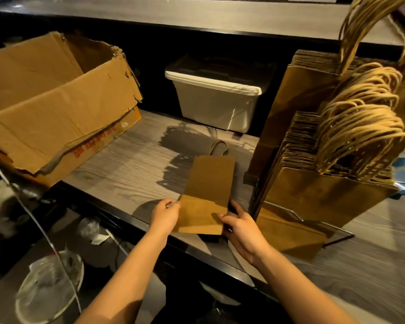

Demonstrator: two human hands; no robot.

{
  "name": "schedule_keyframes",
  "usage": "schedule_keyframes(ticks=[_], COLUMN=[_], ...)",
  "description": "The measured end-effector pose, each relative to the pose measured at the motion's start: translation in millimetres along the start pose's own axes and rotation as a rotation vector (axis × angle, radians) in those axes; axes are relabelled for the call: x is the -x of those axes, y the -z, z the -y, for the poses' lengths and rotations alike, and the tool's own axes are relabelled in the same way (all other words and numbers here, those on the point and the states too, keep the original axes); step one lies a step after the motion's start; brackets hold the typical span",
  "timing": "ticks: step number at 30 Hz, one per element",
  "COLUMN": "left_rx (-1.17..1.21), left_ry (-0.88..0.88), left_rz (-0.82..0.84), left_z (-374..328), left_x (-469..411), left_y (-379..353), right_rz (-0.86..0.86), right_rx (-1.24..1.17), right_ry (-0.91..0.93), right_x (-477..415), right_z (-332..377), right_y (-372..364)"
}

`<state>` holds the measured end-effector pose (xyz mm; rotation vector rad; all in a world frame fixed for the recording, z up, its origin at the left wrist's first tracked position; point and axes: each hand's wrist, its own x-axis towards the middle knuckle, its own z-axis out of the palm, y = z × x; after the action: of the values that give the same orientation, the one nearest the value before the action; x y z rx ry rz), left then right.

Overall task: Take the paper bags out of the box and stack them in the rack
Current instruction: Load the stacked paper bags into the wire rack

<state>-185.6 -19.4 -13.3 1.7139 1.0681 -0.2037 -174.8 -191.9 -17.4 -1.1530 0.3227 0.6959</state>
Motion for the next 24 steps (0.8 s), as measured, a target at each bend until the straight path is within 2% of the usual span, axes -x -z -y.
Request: schedule_keyframes(ticks=[3, 8, 13, 19, 24], left_rx=[0.016, 0.117, 0.488, 0.846, 0.768], left_ry=[0.015, 0.044, 0.006, -0.235, -0.44], left_rz=[0.069, 0.082, 0.202, 0.283, 0.384], left_z=[8.3, 25.2, 21.6, -9.3, -32.3], left_x=[15.6, 28.8, 44.5, 85.9, 112.1], left_y=[-1.1, 8.3, 15.1, 10.3, 1.8], right_rz=[0.093, 0.236, 0.261, 0.094, -0.175], right_rx=[0.091, 0.386, 0.6, 0.691, 0.732], right_ry=[0.021, 0.15, 0.367, 0.735, 1.101], right_x=[9.1, 29.3, 56.5, 85.2, 102.6], right_z=[-0.5, 3.8, 12.5, 35.1, 56.3], right_y=[-0.6, 6.7, 11.0, 20.9, 23.6])
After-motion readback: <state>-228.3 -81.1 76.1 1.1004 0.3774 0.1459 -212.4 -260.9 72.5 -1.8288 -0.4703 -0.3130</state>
